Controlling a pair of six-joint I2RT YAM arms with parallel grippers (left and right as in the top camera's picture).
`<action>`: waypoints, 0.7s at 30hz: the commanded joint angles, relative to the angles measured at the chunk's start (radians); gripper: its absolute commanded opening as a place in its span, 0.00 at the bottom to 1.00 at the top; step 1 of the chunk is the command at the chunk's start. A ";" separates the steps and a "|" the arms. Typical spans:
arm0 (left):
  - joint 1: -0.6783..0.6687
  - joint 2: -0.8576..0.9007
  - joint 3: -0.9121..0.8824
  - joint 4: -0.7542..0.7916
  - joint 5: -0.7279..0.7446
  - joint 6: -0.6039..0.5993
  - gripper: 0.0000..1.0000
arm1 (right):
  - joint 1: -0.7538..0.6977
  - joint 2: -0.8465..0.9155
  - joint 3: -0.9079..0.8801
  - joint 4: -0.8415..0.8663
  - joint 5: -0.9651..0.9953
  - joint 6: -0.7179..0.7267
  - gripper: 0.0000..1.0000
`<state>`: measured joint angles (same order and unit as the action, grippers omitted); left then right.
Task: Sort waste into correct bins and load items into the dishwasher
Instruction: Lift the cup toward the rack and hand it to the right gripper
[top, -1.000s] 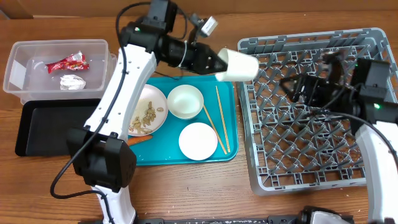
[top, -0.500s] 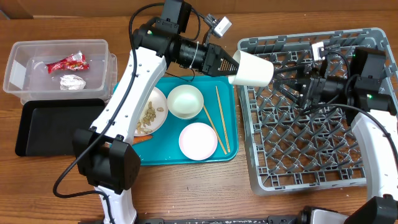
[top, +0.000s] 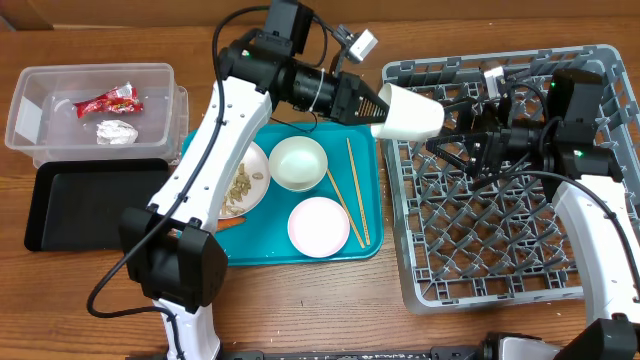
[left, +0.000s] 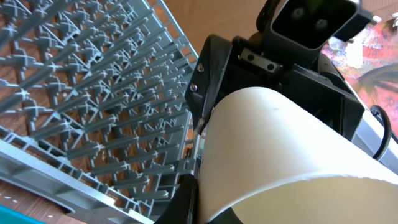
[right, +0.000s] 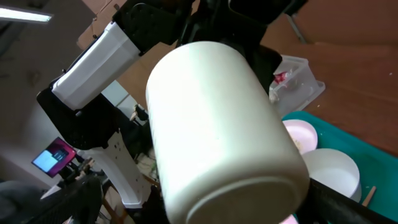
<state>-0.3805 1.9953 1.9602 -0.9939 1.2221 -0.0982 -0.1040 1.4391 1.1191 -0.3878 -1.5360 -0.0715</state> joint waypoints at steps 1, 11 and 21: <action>-0.021 -0.021 0.003 0.004 0.002 -0.015 0.04 | 0.007 -0.002 0.026 0.021 -0.032 -0.007 1.00; -0.040 -0.021 0.003 0.024 0.001 -0.015 0.04 | 0.007 -0.002 0.026 0.053 -0.029 -0.003 0.80; -0.040 -0.021 0.003 0.057 -0.011 -0.022 0.18 | 0.007 -0.002 0.026 0.042 -0.029 -0.003 0.67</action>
<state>-0.4194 1.9953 1.9602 -0.9432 1.2209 -0.1104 -0.1028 1.4391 1.1202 -0.3454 -1.5341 -0.0727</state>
